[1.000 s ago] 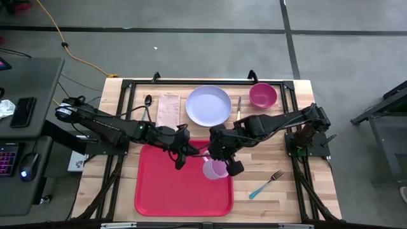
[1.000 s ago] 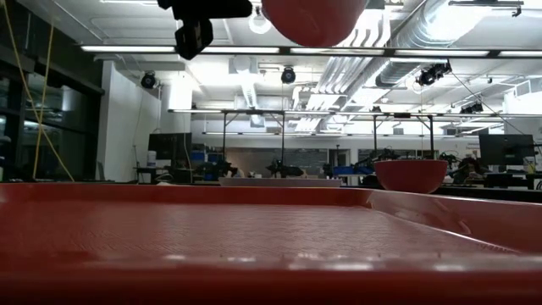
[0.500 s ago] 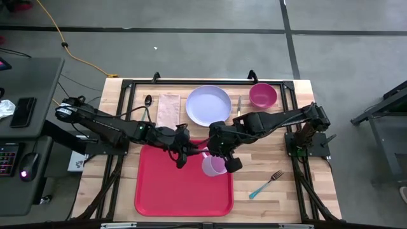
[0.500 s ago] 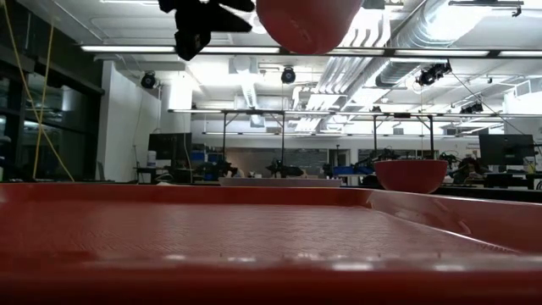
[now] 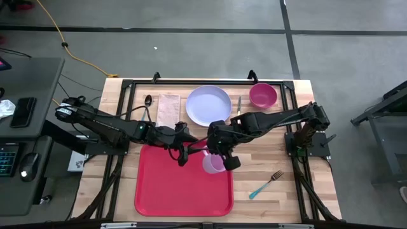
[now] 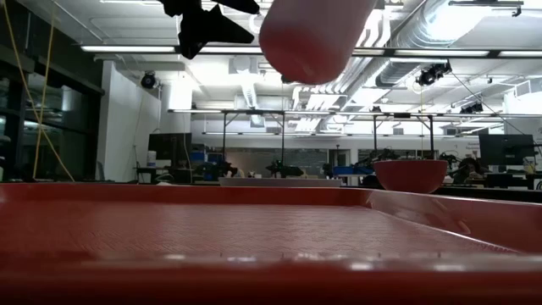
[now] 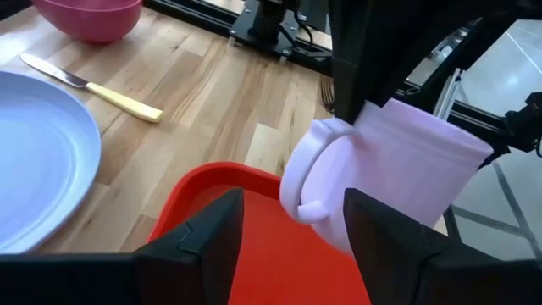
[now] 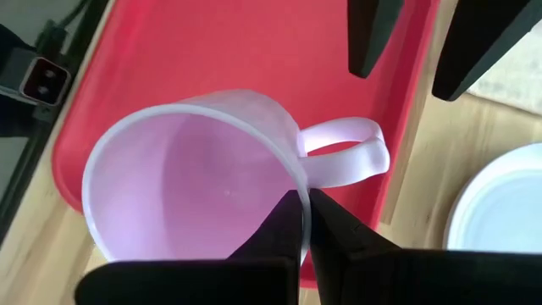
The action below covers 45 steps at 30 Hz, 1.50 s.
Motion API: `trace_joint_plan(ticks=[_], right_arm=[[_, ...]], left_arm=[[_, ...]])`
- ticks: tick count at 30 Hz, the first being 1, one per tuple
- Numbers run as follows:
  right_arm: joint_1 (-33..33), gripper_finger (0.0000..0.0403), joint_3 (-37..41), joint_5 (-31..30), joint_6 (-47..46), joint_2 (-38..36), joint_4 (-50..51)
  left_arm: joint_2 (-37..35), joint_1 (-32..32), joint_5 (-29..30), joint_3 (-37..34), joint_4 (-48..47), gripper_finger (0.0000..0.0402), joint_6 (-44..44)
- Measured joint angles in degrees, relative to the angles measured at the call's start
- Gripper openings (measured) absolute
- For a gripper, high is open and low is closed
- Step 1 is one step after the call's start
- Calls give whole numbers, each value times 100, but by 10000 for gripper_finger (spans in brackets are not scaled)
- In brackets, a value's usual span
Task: Set up tray
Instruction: Put the pink mug on the top left of the orange serving tray
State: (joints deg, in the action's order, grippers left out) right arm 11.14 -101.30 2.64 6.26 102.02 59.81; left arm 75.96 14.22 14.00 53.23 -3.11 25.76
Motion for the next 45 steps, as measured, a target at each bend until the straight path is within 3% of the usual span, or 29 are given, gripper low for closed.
trace_joint_plan(ticks=[13, 22, 36, 40, 45], right_arm=[[-144, 0, 1, -123, 1, 0, -580], [-146, 0, 1, -126, -82, 1, -608], [-155, 0, 1, -646, -563, 4, -585], [-196, 0, 1, -749, -764, 4, -583], [-251, 0, -4, -852, -895, 44, -604]], left_arm=[[46, 0, 361, -4, -53, 237, 0], [118, 4, 1012, -11, -191, 237, -1], [118, 2, 1723, -9, -88, 234, -289], [118, 2, 1901, -9, -84, 209, -325], [118, 2, 1965, -8, 52, 146, -496]])
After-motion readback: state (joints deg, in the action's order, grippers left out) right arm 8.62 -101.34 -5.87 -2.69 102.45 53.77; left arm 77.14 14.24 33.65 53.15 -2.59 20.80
